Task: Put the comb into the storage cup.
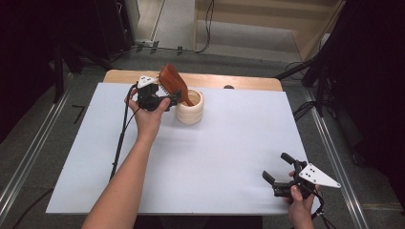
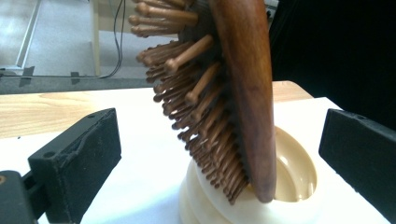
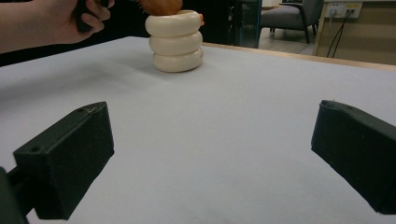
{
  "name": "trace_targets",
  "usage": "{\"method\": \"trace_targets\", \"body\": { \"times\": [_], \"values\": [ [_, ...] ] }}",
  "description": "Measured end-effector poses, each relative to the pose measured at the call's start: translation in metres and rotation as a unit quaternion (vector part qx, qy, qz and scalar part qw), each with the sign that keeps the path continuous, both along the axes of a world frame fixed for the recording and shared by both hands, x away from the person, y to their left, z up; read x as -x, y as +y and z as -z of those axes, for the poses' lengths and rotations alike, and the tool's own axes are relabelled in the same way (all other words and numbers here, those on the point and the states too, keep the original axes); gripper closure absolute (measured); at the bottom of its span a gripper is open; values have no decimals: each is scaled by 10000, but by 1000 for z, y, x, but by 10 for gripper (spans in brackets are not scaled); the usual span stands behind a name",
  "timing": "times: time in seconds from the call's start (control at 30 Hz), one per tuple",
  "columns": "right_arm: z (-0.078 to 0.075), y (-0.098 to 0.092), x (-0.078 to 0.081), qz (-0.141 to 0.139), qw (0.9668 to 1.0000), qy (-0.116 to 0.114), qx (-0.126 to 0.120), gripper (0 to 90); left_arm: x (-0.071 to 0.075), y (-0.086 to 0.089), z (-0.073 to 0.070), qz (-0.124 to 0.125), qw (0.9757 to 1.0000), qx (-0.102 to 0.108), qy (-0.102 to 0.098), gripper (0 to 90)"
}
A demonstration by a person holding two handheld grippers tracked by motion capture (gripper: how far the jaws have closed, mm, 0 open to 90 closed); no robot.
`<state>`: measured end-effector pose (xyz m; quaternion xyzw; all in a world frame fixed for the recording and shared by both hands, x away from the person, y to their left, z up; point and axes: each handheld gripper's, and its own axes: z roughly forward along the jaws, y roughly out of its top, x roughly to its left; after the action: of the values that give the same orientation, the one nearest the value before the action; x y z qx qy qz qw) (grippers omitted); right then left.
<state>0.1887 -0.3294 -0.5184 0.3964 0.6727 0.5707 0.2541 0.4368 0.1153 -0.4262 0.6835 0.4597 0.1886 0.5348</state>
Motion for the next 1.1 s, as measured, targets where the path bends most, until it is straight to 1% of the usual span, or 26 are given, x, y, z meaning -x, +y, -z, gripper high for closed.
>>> {"method": "trace_targets", "body": {
  "times": [0.17,0.27,0.37,0.57,0.77,0.87,1.1],
  "values": [
    [0,0,0,-1,10000,10,9,0,7,3,0,26,9999,-44,-99,0],
    [0,0,0,-1,10000,10,8,0,13,4,0,64,9998,-138,-153,0],
    [0,0,0,-2,10000,10,17,0,18,6,0,85,9997,-120,-200,0],
    [0,0,0,-8,10000,13,17,0,26,10,1,154,9994,-159,-266,0],
    [0,0,0,-3,10000,14,22,0,36,15,0,144,9990,-159,-384,0],
    [0,1,0,-1,10000,22,14,0,41,18,0,163,9988,-203,-419,0],
    [0,1,0,2,10000,19,23,0,53,26,0,203,9984,-175,-488,0]
  ]
}}
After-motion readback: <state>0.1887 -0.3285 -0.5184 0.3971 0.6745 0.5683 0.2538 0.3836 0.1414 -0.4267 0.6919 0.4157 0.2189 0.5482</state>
